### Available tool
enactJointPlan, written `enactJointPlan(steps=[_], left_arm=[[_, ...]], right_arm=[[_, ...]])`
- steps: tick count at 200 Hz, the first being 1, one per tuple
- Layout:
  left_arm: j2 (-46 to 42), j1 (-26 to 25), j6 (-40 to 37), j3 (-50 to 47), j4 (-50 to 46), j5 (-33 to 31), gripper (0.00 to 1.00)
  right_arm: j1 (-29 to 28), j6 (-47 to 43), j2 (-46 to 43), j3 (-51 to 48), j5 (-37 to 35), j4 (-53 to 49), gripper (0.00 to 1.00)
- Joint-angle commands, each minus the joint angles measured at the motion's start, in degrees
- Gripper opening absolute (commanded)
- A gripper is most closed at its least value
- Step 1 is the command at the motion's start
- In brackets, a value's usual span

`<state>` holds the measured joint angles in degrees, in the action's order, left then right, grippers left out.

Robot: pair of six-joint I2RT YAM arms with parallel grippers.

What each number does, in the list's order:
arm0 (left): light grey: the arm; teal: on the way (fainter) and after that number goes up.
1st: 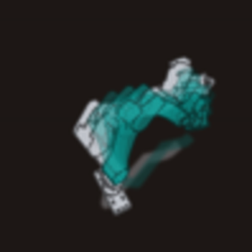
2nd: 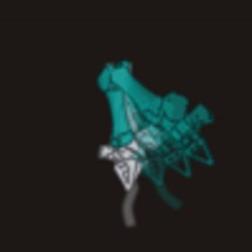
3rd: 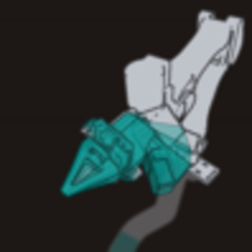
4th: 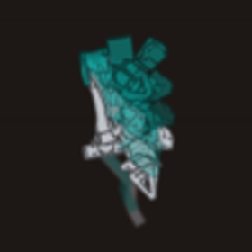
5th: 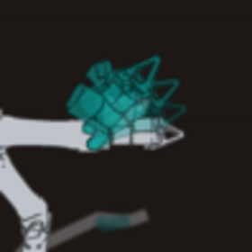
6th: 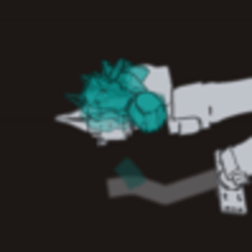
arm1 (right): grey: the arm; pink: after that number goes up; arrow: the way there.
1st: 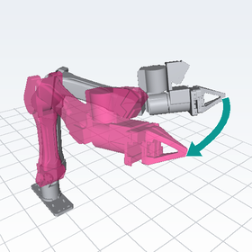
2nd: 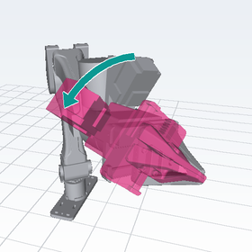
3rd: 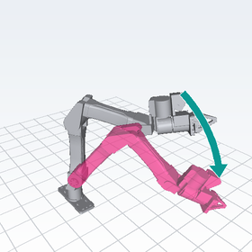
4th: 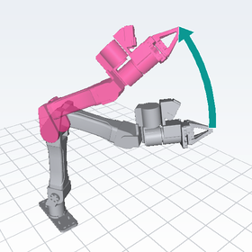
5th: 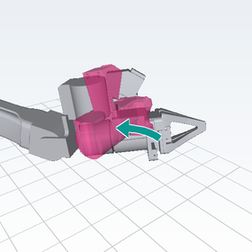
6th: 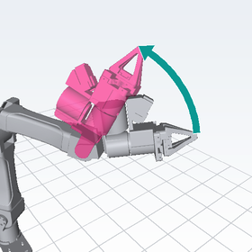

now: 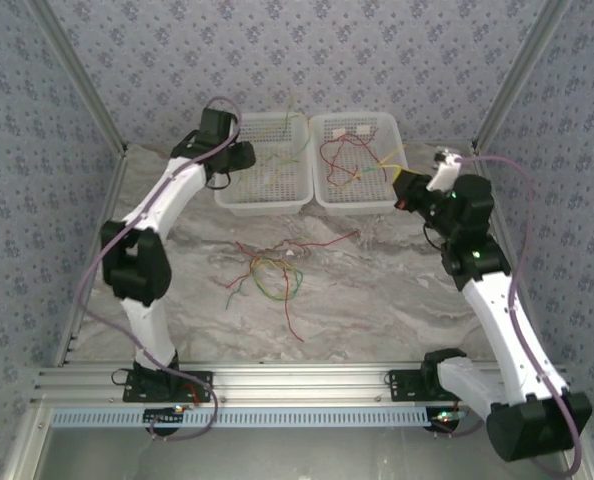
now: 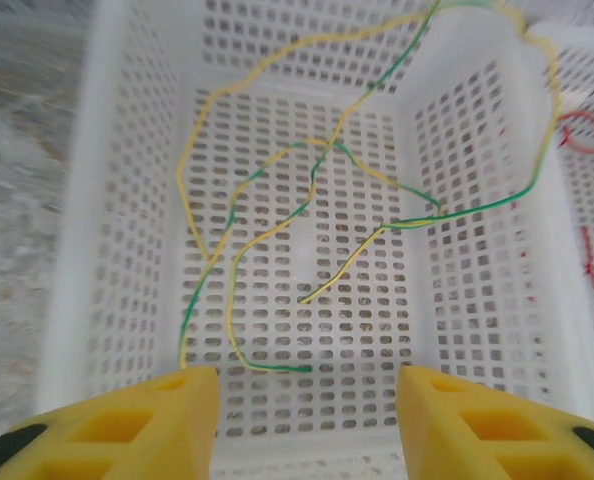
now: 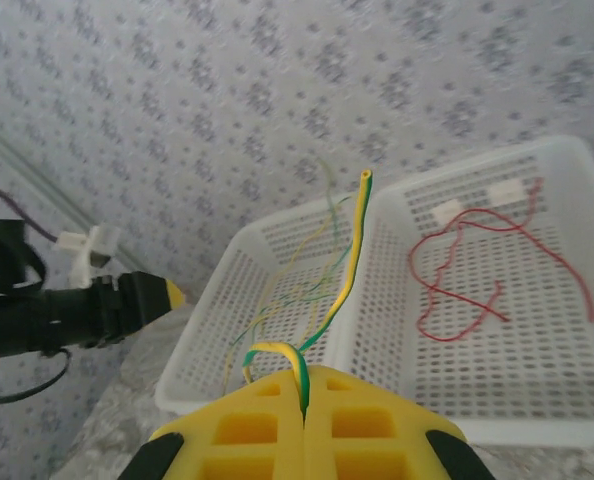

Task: Untangle the cables

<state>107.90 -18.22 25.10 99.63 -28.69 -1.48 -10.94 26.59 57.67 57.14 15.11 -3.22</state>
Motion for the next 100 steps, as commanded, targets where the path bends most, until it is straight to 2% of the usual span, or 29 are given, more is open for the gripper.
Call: enactJointPlan(steps=[1, 27, 54, 69, 100], left_arm=[[-12.2, -0.6, 1.2, -12.5, 10.1, -3.9, 0.51], [-27.0, -4.7, 2.6, -29.5, 15.5, -11.2, 0.52], [-40.1, -8.5, 5.9, -44.3, 18.6, -17.9, 0.53], [-45.0, -9.2, 7.0, -49.7, 19.0, -18.3, 0.54], [-50.8, -9.9, 9.0, -55.0, 13.7, -22.0, 0.54]], right_arm=[[-4.9, -3.8, 6.7, 5.5, -3.8, 2.4, 0.00], [-11.9, -8.4, 19.4, 16.0, -11.9, 0.9, 0.00], [-15.8, -11.2, 34.1, 27.6, -14.4, 0.1, 0.00], [-17.9, -13.7, 42.5, 35.5, -17.1, -2.1, 0.00], [-20.2, -15.6, 60.6, 54.0, -21.4, -10.2, 0.00]])
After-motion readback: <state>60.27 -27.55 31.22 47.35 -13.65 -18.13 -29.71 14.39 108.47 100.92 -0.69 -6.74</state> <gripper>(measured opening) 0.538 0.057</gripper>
